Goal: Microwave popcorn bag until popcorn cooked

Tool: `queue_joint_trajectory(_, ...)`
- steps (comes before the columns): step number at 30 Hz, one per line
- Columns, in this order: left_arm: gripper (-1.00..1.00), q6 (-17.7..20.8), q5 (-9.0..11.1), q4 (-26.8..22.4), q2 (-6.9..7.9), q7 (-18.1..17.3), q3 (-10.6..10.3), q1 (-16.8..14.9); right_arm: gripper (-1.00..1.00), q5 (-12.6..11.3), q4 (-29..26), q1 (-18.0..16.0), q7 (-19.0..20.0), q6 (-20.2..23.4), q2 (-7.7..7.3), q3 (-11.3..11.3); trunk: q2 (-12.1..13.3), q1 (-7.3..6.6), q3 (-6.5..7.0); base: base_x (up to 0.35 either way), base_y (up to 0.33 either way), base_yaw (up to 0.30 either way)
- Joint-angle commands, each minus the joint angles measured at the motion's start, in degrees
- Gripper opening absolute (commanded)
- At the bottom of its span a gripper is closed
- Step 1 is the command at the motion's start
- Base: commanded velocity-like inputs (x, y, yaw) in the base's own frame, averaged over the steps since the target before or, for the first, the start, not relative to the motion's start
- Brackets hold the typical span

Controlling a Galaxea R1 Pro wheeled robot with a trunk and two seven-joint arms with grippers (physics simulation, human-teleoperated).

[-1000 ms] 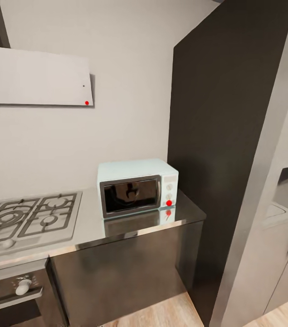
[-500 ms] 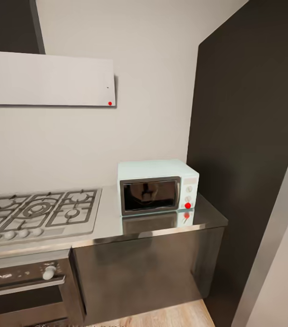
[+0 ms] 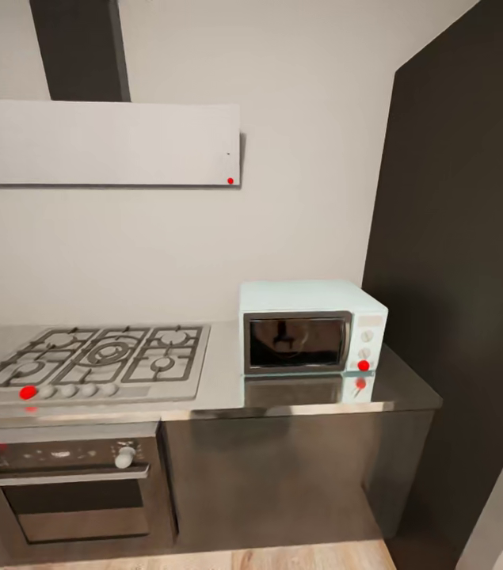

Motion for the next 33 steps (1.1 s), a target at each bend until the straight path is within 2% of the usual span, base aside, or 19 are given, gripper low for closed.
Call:
queue_joint_trajectory(1,1.0,-0.2,0.6,0.2,-0.02,-0.2,-0.5,-0.1,1.0,0.2,0.2,-0.1,0.2,-0.4,-0.02,-0.2,-0.1,0.01,-0.07,0.0,0.0,0.27)
queue_joint_trajectory(9,1.0,-0.2,0.6,0.1,-0.01,-0.2,-0.5,-0.1,1.0,0.2,0.2,-0.1,0.2,-0.4,-0.14,-0.2,-0.1,0.01,-0.07,0.0,0.0,0.252)
queue_joint_trajectory(18,1.0,-0.3,0.6,0.2,-0.03,-0.2,-0.5,-0.1,1.0,0.3,0.2,-0.1,0.5,-0.5,-0.31,-0.1,-0.1,0.01,-0.07,0.0,0.0,0.023)
queue_joint_trajectory(25,1.0,-0.5,1.1,0.2,0.37,0.1,-0.3,-0.1,1.0,0.8,0.0,-0.1,-0.9,-0.3,-0.35,0.1,-0.1,0.01,-0.07,0.0,0.0,0.0)
queue_joint_trajectory(26,1.0,-0.5,1.2,0.2,0.33,0.4,-0.3,-0.1,1.0,0.9,-7.9,-0.1,-1.3,2.6,-0.72,-0.1,-0.1,0.01,-0.07,0.0,0.0,0.0)
queue_joint_trajectory(28,1.0,-0.5,1.2,0.2,0.29,0.4,-0.3,-0.1,1.0,0.9,-14.5,-0.1,-1.4,6.6,-0.77,-0.1,-0.1,0.01,-0.07,0.0,0.0,0.0)
queue_joint_trajectory(29,1.0,-0.5,1.2,0.2,0.24,0.5,-0.3,-0.1,1.0,0.5,-43.2,-0.1,-1.6,27.4,-0.72,-0.3,-0.1,0.01,-0.07,0.0,0.0,0.0)
queue_joint_trajectory(31,1.0,-0.5,1.2,0.2,0.2,0.6,-0.4,-0.1,1.0,0.4,-52.9,0.2,-1.6,34.9,-0.68,-0.4,-0.1,0.01,-0.07,0.0,0.0,0.0)
queue_joint_trajectory(33,1.0,-0.5,1.2,0.2,0.17,0.6,-0.4,-0.1,1.0,0.3,-59.7,-0.3,-1.6,41.2,-0.69,-0.5,-0.1,0.01,-0.07,0.0,0.0,0.0)
